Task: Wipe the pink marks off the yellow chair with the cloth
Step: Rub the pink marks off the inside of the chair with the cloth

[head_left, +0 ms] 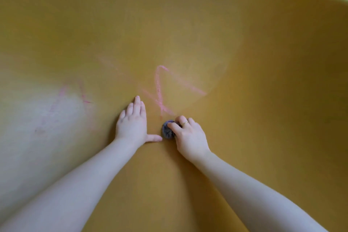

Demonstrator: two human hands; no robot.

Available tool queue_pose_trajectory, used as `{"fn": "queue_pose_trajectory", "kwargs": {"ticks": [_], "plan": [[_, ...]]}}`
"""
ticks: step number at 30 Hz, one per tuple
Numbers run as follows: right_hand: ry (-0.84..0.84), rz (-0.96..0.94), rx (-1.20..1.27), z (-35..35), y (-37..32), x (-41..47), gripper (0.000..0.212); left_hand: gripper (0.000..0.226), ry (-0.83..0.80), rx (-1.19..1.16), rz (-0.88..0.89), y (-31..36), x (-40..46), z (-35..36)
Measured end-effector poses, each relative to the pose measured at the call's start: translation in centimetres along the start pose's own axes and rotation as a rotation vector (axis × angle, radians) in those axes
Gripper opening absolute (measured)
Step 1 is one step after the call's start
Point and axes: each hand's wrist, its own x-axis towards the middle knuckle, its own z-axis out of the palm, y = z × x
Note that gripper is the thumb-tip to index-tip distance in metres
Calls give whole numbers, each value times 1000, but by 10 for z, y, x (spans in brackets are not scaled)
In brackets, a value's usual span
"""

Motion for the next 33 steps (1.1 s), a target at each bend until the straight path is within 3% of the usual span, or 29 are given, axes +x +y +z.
{"fn": "queue_pose_trajectory", "kwargs": {"ticks": [2, 5, 9, 11, 14, 16, 20, 24, 28, 30, 33], "plan": [[32, 53, -46, -6, 28, 16, 31, 122, 26, 57, 13, 0, 0, -4], [213, 355, -86, -25, 83, 52, 39, 119, 121, 132, 89, 5, 10, -14], [453, 643, -124, -42, 127, 84, 39, 136, 247, 197, 280, 12, 42, -33], [501, 590, -114, -30, 117, 86, 35, 142, 270, 300, 322, 14, 63, -44], [337, 292, -101, 0, 77, 64, 33, 148, 266, 457, 391, 21, 87, -58], [225, 197, -81, 9, 58, 52, 37, 153, 239, 523, 413, 26, 95, -63], [132, -13, -205, -11, 84, 65, 28, 154, 192, 567, 408, 29, 97, -66], [368, 297, -199, -65, 140, 113, 37, 154, 161, 533, 425, 27, 101, -65], [578, 627, -69, -80, 147, 149, 38, 153, 159, 529, 427, 28, 103, -64], [558, 538, -29, -53, 123, 142, 32, 153, 145, 528, 426, 29, 102, -66], [313, 249, -37, -7, 74, 108, 31, 153, 141, 498, 429, 29, 101, -68]]}}
